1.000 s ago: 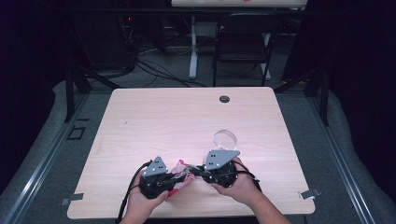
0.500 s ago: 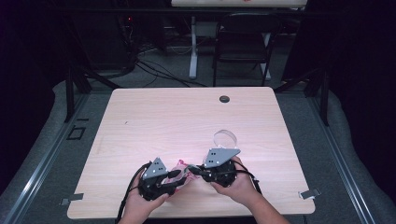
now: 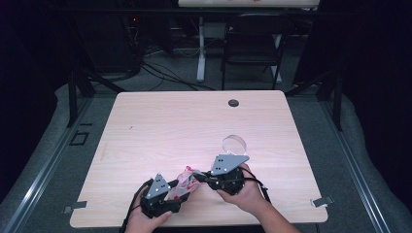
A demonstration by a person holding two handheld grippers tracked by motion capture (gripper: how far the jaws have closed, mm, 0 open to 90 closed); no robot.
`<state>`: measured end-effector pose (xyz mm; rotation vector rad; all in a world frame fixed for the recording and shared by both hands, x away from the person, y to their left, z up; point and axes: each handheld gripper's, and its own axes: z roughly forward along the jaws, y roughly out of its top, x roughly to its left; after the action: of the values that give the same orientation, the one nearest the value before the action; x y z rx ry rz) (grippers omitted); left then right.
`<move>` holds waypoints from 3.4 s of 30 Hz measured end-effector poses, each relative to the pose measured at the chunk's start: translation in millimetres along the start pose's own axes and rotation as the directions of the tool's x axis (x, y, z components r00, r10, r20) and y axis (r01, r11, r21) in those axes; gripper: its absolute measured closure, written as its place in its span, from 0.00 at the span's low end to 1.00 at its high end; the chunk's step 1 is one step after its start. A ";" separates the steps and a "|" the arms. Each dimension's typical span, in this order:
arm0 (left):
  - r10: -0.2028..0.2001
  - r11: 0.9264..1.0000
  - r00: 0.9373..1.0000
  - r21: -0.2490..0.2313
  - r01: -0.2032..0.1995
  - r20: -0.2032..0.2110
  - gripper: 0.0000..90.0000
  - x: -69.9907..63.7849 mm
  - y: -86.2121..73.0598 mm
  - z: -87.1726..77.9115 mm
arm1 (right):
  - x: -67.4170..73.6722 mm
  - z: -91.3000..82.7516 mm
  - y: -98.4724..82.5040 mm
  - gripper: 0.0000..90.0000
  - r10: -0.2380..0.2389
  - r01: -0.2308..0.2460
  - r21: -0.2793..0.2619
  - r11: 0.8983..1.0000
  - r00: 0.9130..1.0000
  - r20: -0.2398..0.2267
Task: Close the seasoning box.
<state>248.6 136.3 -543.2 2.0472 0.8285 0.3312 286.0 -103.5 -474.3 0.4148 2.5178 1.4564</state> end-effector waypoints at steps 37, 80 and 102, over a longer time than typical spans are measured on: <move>-0.029 0.991 0.997 0.128 0.038 -0.077 0.27 9.5 -20.9 46.0 | 0.8 -4.5 -6.5 1.00 -0.005 0.004 -0.017 1.000 1.000 -0.008; -0.009 0.993 0.988 0.112 0.027 -0.155 0.52 5.6 -22.1 44.8 | 2.0 -3.9 -6.8 1.00 -0.008 0.008 -0.020 1.000 1.000 -0.007; 0.042 0.992 0.978 0.124 -0.017 -0.205 0.62 6.4 -14.2 35.5 | 2.2 -6.0 -5.0 1.00 -0.010 0.010 -0.035 0.999 1.000 -0.006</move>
<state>265.4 123.7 -575.8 2.1650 0.9657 0.5300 281.4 -110.0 -475.8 0.3916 2.4915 1.4985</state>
